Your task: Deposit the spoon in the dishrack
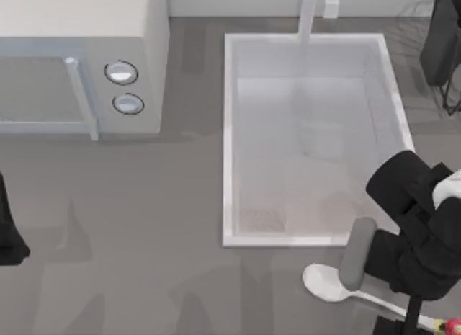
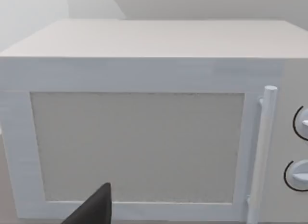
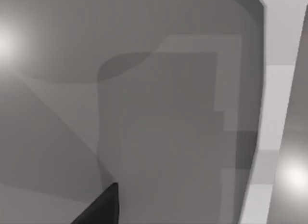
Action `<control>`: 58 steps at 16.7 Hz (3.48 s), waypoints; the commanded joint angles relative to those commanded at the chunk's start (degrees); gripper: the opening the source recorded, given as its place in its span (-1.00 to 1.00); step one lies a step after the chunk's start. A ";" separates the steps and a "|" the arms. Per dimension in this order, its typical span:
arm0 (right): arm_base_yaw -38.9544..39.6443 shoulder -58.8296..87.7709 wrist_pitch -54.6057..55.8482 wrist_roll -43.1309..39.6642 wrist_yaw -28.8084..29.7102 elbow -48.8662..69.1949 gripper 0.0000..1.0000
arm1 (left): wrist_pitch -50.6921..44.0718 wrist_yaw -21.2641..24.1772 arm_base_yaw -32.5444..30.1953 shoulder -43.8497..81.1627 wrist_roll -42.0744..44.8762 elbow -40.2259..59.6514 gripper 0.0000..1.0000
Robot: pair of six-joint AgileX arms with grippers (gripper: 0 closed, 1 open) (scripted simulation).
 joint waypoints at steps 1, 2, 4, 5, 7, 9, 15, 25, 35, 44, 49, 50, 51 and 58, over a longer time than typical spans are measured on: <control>0.00 0.00 0.00 0.00 0.00 0.00 1.00 | 0.00 0.00 0.00 0.00 0.00 0.00 1.00; 0.00 0.00 0.00 0.00 0.00 0.00 1.00 | 0.00 0.00 0.00 0.00 0.00 0.00 1.00; 0.00 0.00 0.00 0.00 0.00 0.00 0.70 | 0.00 0.00 0.00 0.00 0.00 0.00 1.00; 0.00 0.00 0.00 0.00 0.00 0.00 0.55 | 0.00 0.00 0.00 0.00 0.00 0.00 1.00; 0.00 0.00 0.00 0.00 0.00 0.00 0.25 | 0.00 0.00 0.00 0.00 0.00 0.00 1.00; 0.00 0.00 0.00 0.00 0.00 0.00 -0.06 | 0.00 0.00 0.00 0.00 0.00 0.00 1.00; 0.00 0.00 0.00 0.00 0.00 0.00 -0.96 | 0.00 0.00 0.00 0.00 0.00 0.00 1.00; -0.19 -3.96 -4.60 0.20 -0.72 2.09 -1.00 | 0.00 0.00 0.00 0.00 0.00 0.00 1.00; -0.69 -8.54 -35.91 -0.16 -0.69 26.08 -1.00 | 0.00 0.00 0.00 0.00 0.00 0.00 1.00; -0.80 -13.61 -52.72 -0.58 -0.73 40.58 -1.00 | 0.00 0.00 0.00 0.00 0.00 0.00 1.00; -2.34 -13.98 -50.92 0.28 -1.76 40.27 -1.00 | 0.00 0.00 0.00 0.00 0.00 0.00 1.00; -3.91 -14.50 -49.26 1.03 -2.67 40.09 -1.00 | 0.00 0.00 0.00 0.00 0.00 0.00 1.00; -5.99 -15.18 -47.03 2.02 -3.81 39.83 -1.00 | 0.00 0.00 0.00 0.00 0.00 0.00 1.00; -30.88 -23.24 -18.03 14.38 -16.31 35.11 -1.00 | 0.00 0.00 0.00 0.00 0.00 0.00 1.00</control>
